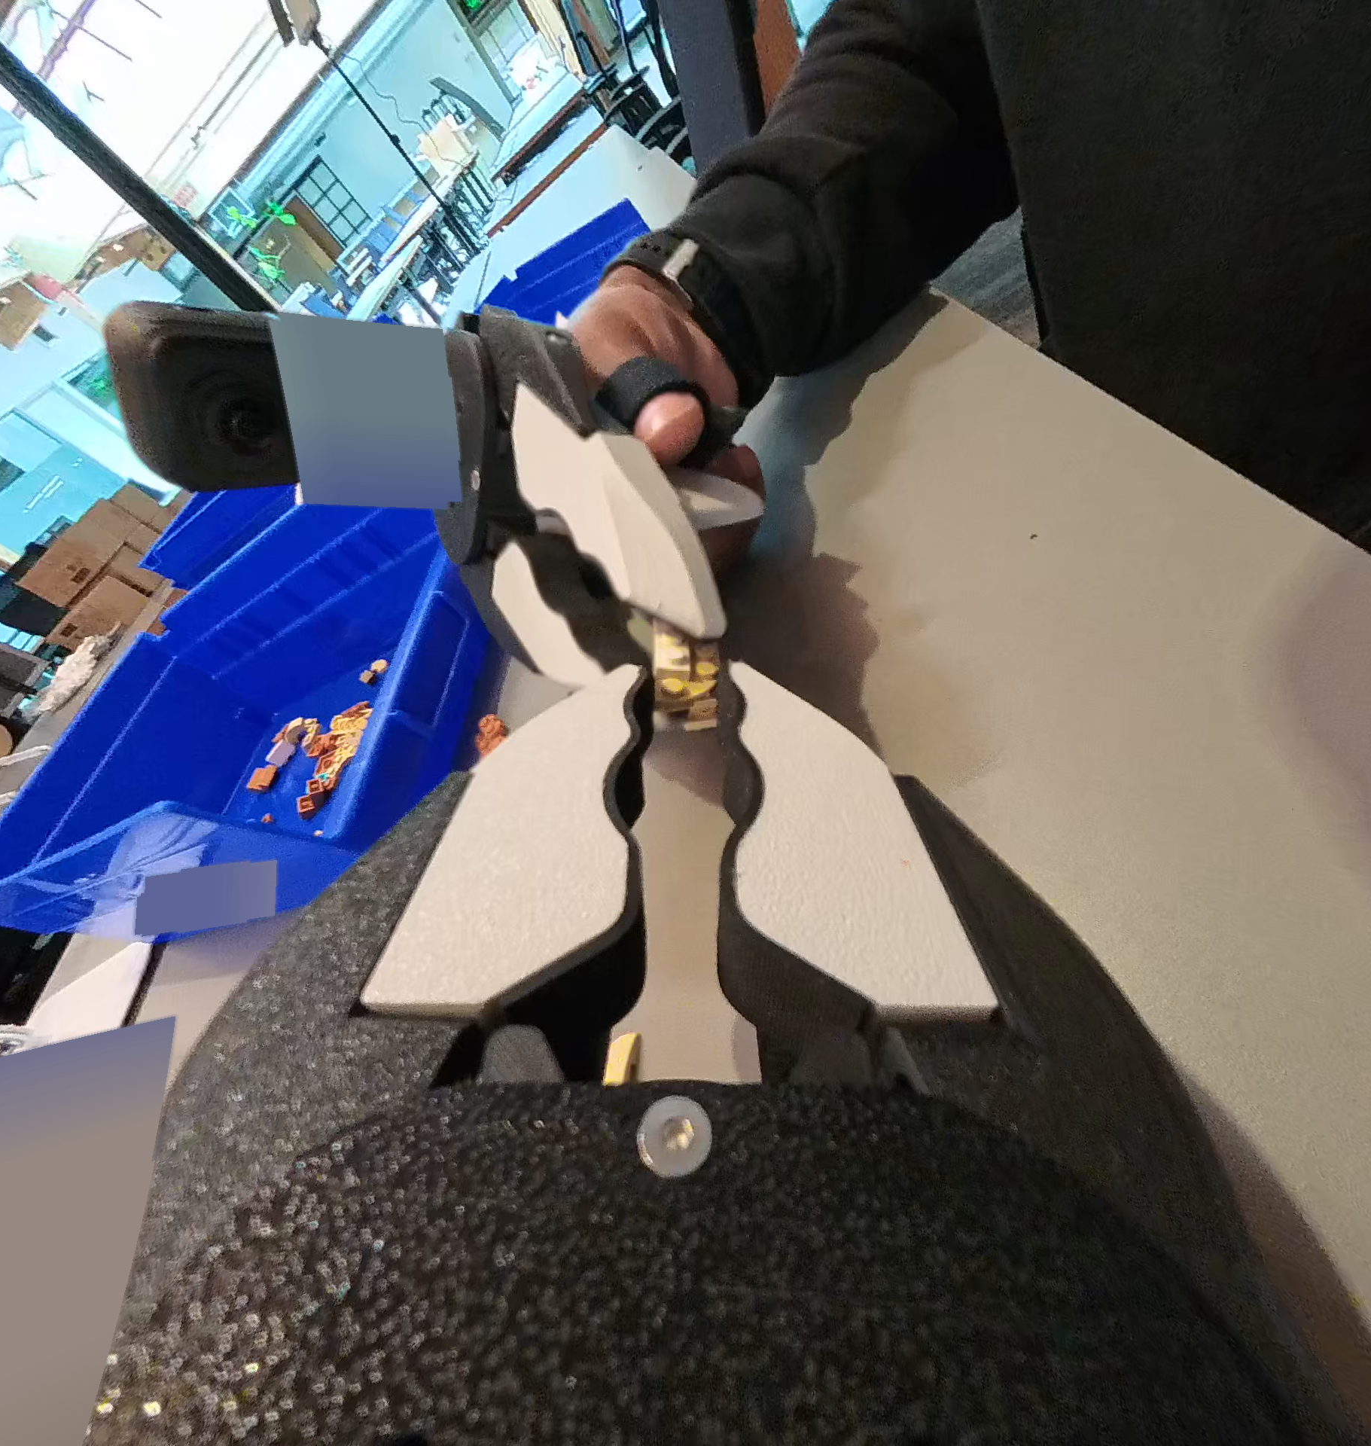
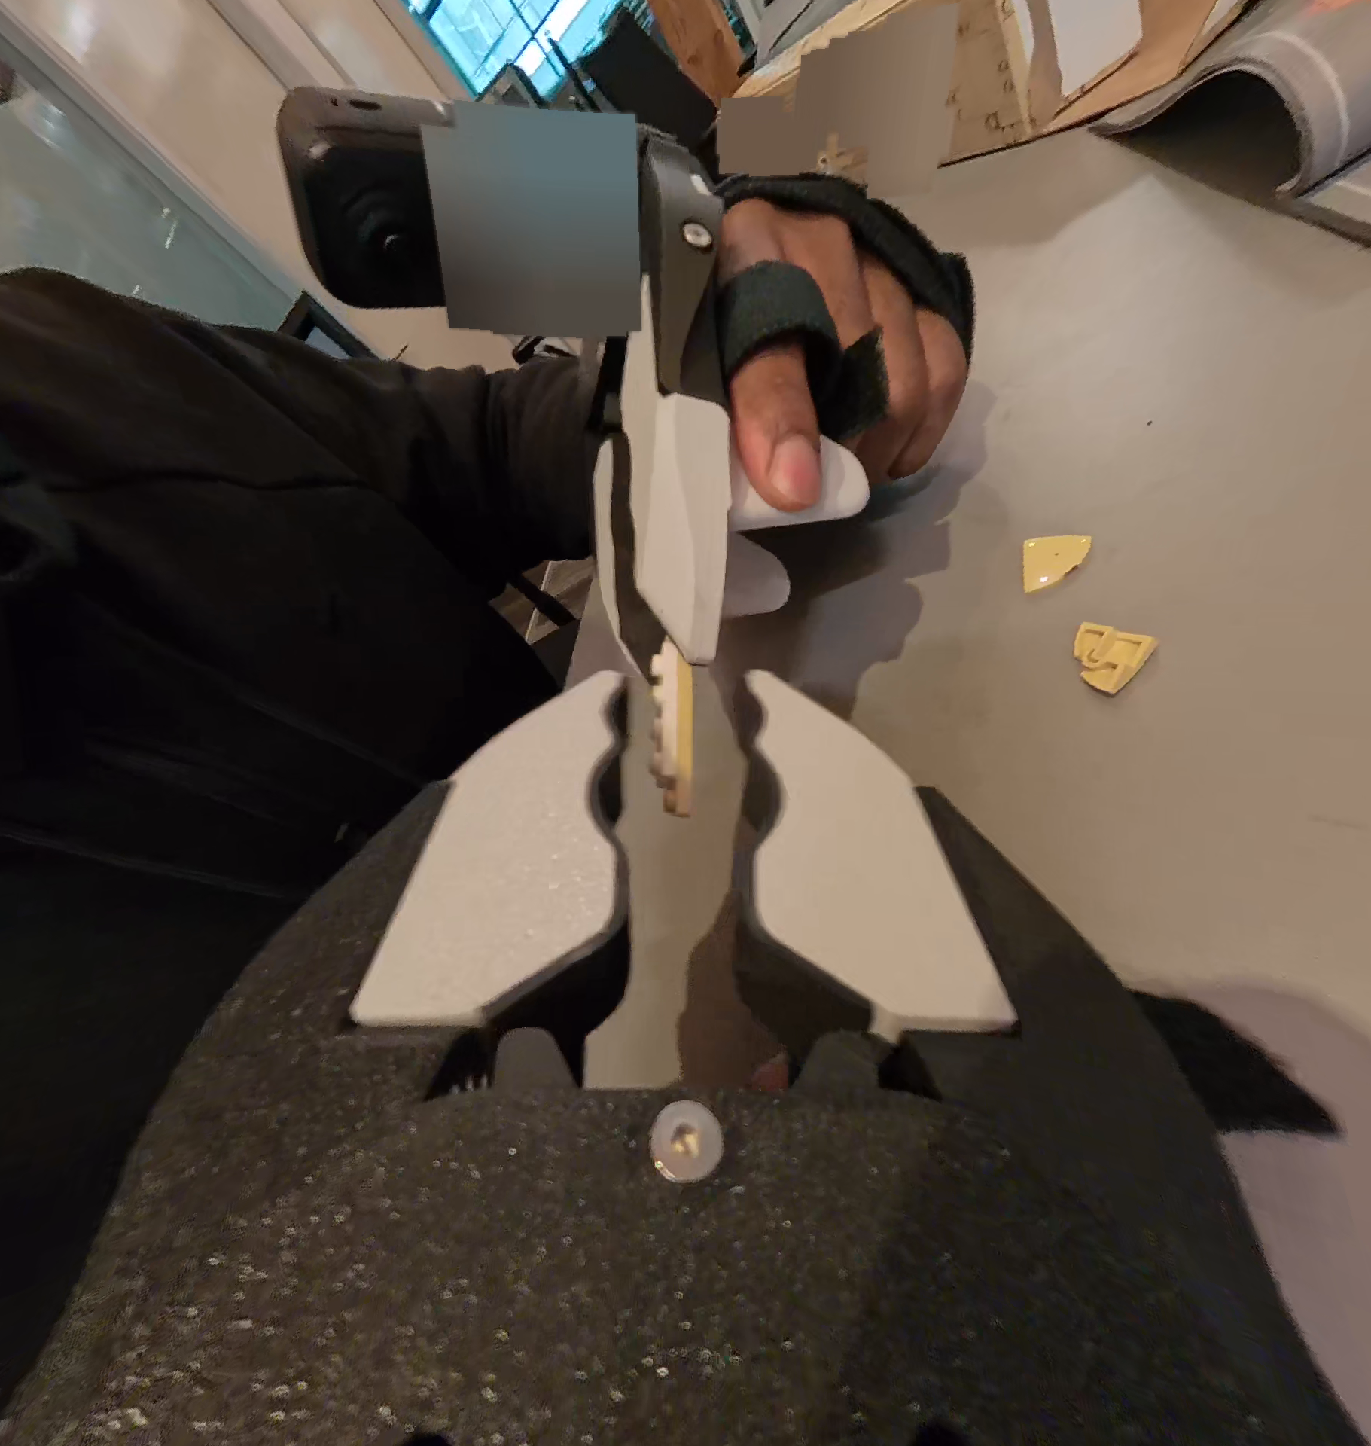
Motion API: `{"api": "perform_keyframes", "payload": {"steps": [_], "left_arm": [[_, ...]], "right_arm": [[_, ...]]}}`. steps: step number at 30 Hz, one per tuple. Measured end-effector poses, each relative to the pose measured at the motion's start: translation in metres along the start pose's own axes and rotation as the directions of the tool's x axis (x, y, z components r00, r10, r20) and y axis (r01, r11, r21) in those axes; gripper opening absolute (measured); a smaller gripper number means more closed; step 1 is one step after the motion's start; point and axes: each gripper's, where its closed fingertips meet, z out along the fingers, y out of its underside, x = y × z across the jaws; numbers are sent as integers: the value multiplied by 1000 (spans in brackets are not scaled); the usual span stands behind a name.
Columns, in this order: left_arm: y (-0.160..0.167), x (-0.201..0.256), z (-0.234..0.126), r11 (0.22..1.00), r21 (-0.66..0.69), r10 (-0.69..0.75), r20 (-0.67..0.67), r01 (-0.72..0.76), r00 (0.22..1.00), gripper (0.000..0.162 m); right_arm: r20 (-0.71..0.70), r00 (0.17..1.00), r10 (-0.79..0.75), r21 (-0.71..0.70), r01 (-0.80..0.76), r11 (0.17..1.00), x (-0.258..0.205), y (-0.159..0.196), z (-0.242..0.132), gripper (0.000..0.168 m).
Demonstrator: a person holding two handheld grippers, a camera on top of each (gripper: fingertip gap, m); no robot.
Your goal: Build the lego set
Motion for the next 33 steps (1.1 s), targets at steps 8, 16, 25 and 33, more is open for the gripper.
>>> {"api": "perform_keyframes", "payload": {"steps": [8, 16, 25, 33], "left_arm": [[-5, -22, -16, 997, 55, -66, 87, 61, 994, 15], [-8, -61, -46, 935, 219, -322, 190, 280, 927, 15], [6, -86, -59, 878, 262, -466, 284, 400, 838, 15], [28, -90, -52, 891, 188, -454, 340, 413, 824, 15]], "right_arm": [[-168, 973, -158, 176, 187, 966, 6, -35, -11, 75], [-469, 810, -352, 426, 556, 713, -12, -92, -50, 89], [-676, 594, -436, 314, 767, 559, -15, -116, -59, 53], [-747, 419, -516, 103, 840, 532, 6, -97, -63, 28]]}}
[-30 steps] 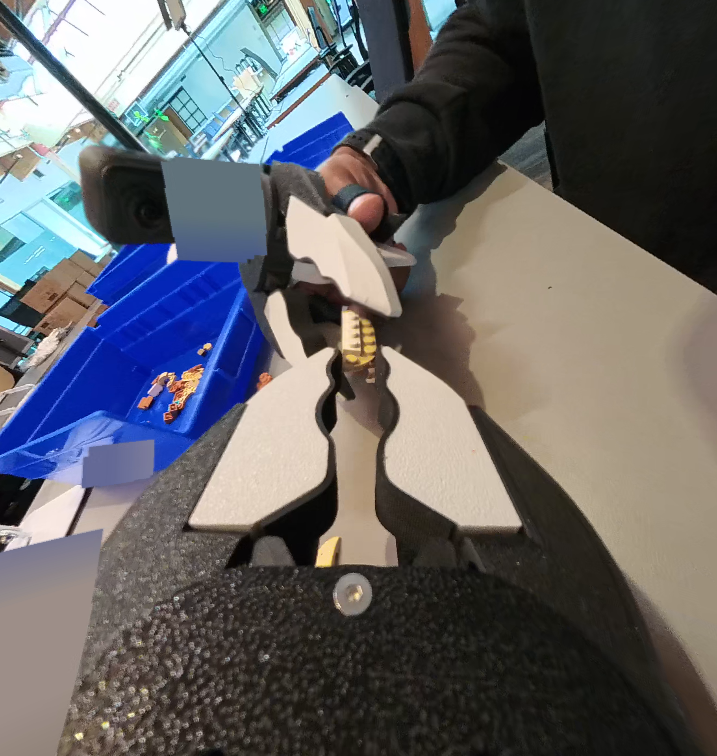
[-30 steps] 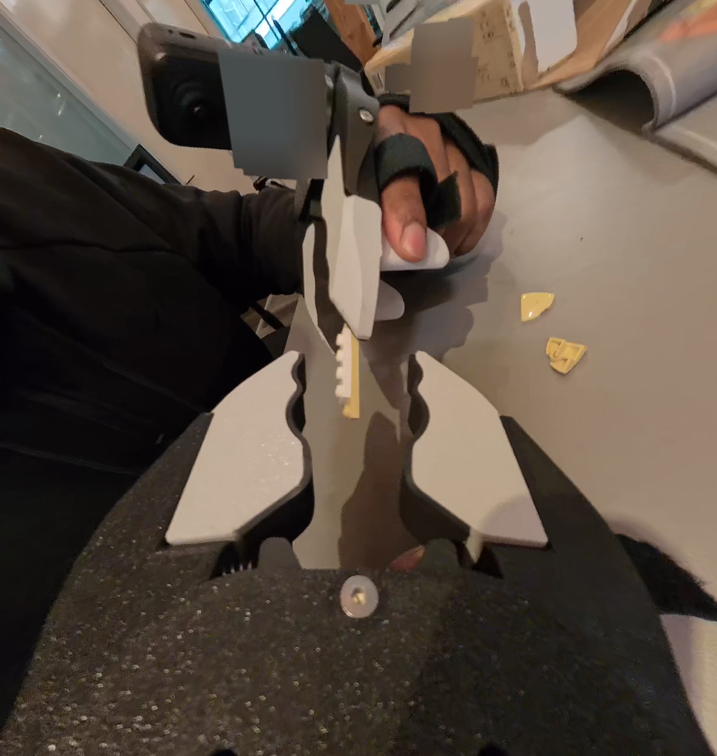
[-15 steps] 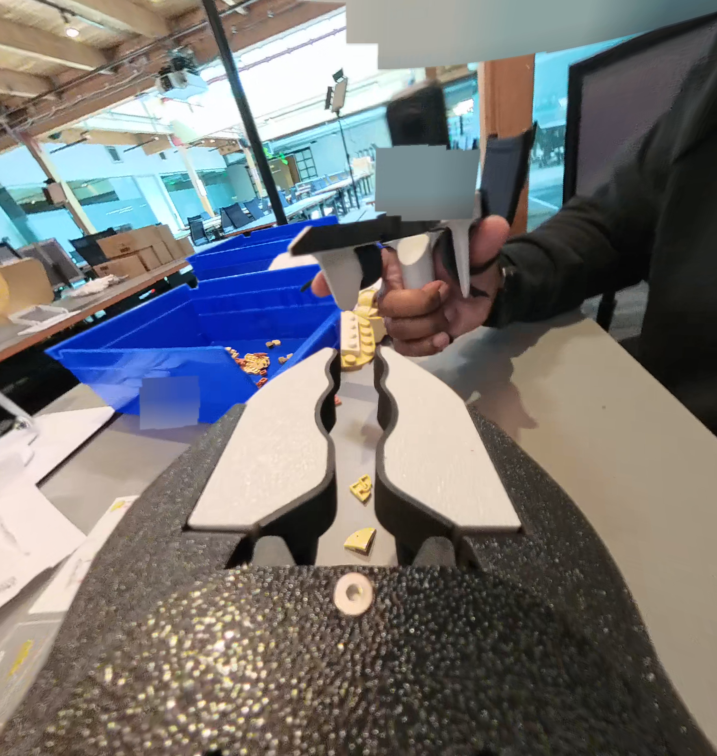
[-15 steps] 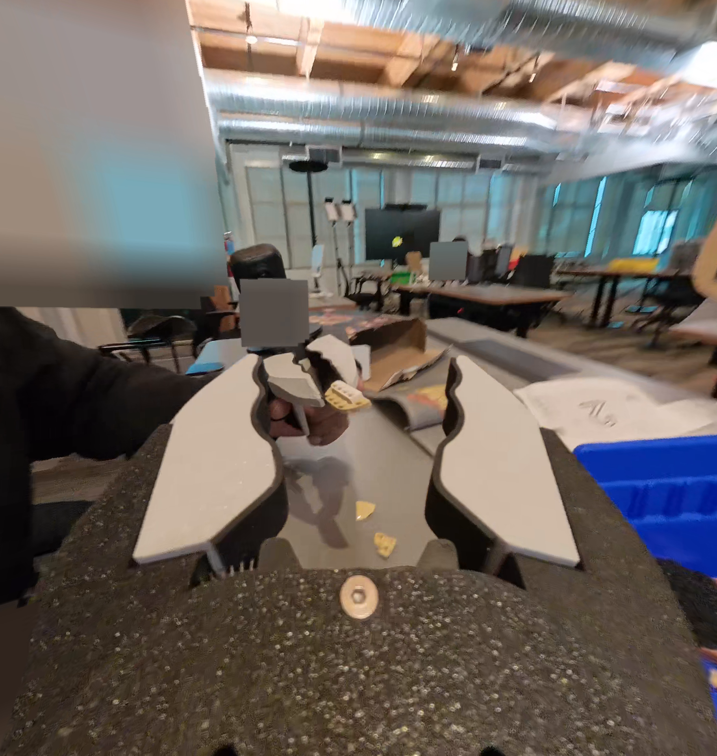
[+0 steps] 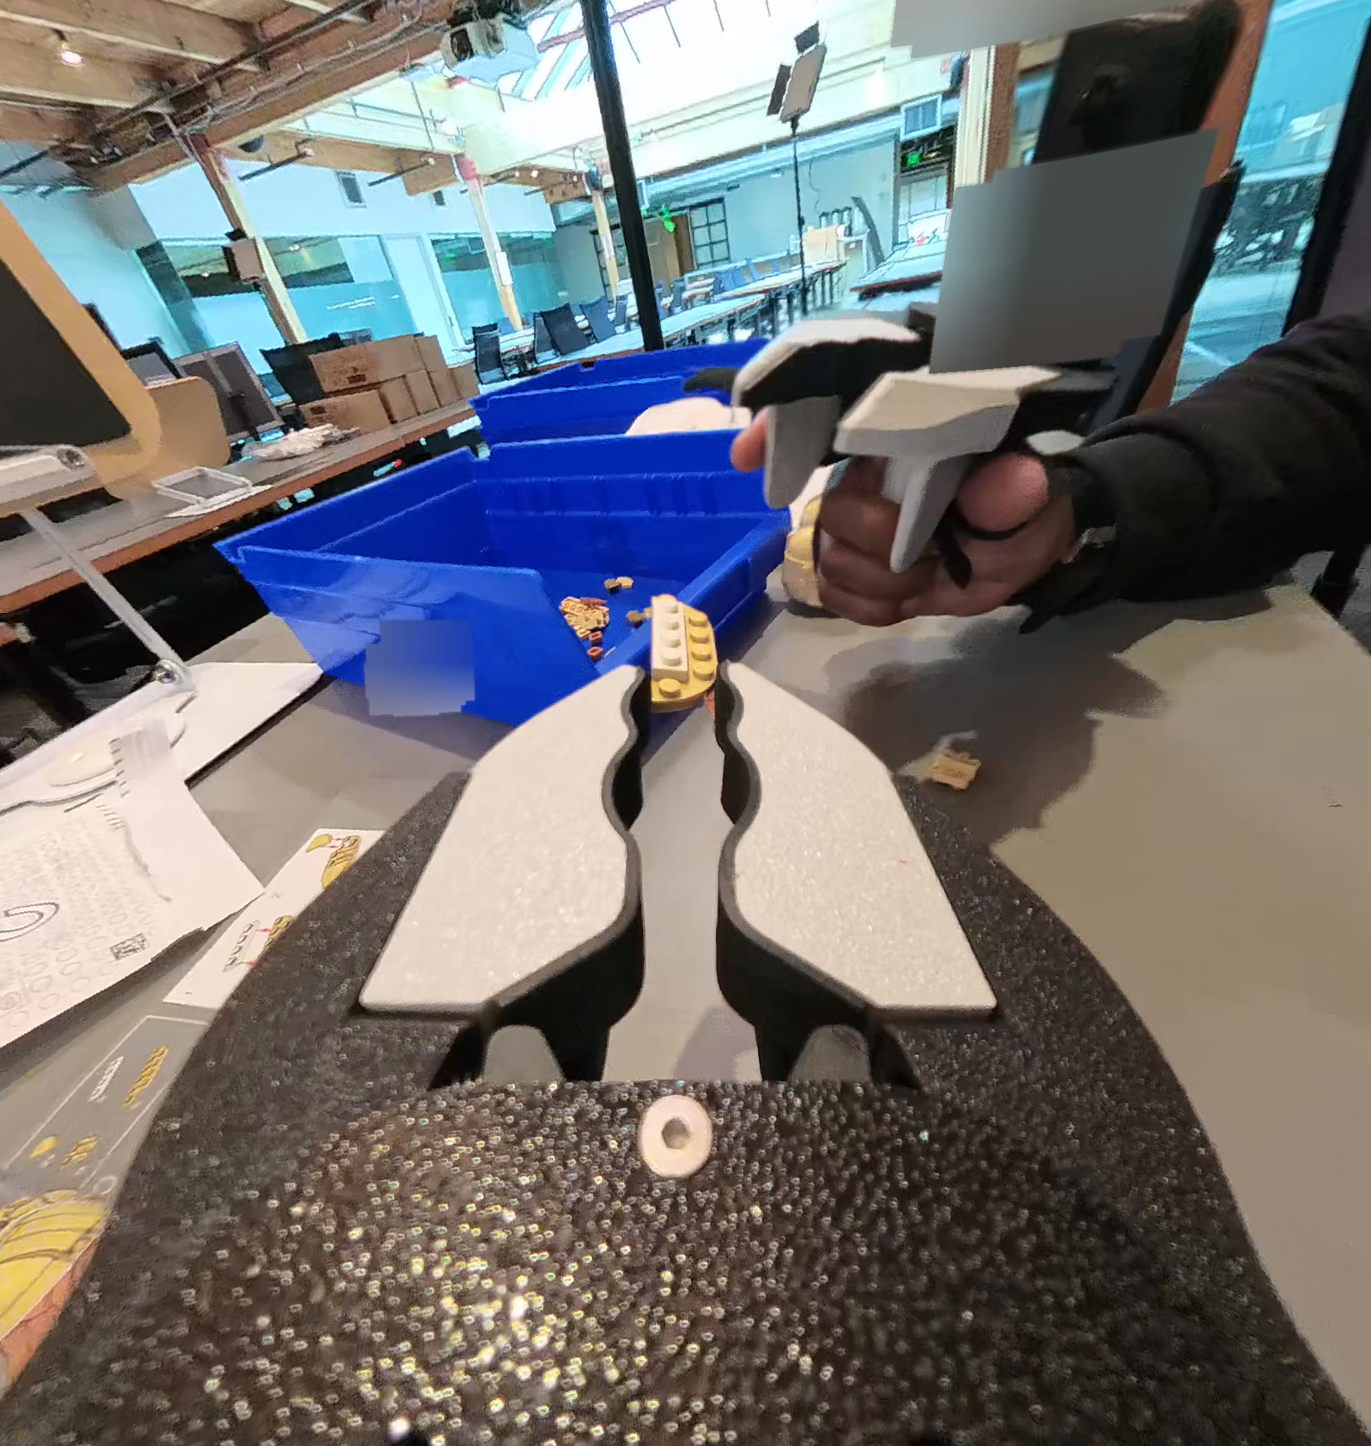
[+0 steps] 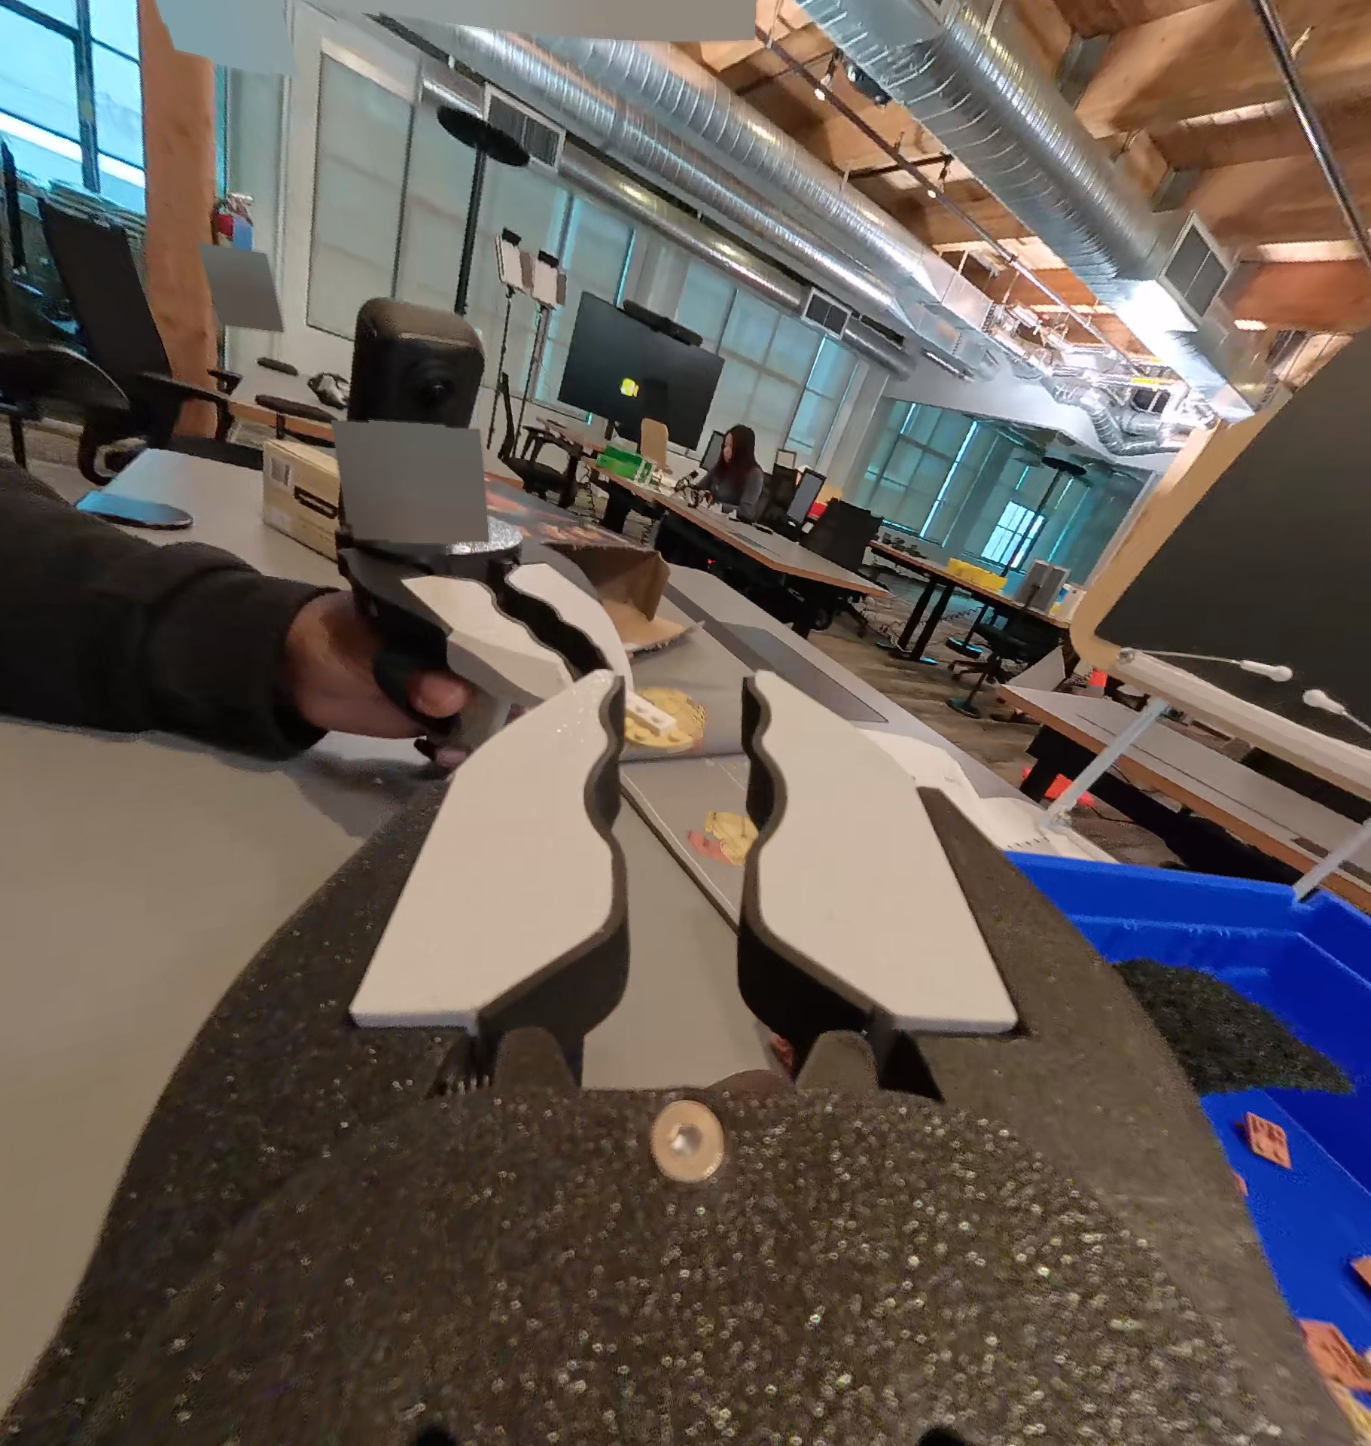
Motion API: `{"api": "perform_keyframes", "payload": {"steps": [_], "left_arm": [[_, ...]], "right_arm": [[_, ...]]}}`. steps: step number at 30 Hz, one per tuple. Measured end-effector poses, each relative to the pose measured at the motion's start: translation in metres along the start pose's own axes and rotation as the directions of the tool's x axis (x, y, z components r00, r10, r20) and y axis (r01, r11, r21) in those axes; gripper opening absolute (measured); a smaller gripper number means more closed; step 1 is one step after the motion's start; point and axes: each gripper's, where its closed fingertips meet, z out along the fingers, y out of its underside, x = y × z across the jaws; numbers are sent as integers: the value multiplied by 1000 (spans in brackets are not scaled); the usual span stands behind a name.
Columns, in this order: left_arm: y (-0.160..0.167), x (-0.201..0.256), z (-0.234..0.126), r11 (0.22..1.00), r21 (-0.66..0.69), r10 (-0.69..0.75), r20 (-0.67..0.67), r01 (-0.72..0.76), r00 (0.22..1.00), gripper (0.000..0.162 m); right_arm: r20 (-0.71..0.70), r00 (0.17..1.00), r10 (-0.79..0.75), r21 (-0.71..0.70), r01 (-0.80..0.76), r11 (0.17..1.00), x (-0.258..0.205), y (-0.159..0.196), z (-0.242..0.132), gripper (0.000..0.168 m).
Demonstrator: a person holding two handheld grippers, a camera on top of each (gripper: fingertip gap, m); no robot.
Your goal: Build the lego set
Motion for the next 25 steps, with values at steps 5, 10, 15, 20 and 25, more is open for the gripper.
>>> {"api": "perform_keyframes", "payload": {"steps": [5, 10, 15, 20, 25], "left_arm": [[7, -7, 1, 1000, -11, -6, 21, 6, 1000, 15], [6, -16, -3, 1000, 5, -29, 41, 28, 999, 15], [3, -20, -6, 997, 32, -70, 32, 69, 997, 15], [3, -18, -7, 997, 36, -74, 22, 73, 997, 15], [3, -19, -8, 996, 34, -84, 26, 83, 996, 15]], "right_arm": [[-2, 999, 45, 2, -45, 999, 1, -1, -11, 20], [9, 997, 80, -32, -79, 996, -5, 7, -10, 15], [12, 995, 101, -72, -100, 992, -5, 19, -7, 13], [-12, 992, 124, -103, -124, 987, 3, 29, -6, 12], [-28, 994, 110, -144, -113, 983, 2, 37, -5, 12]]}}
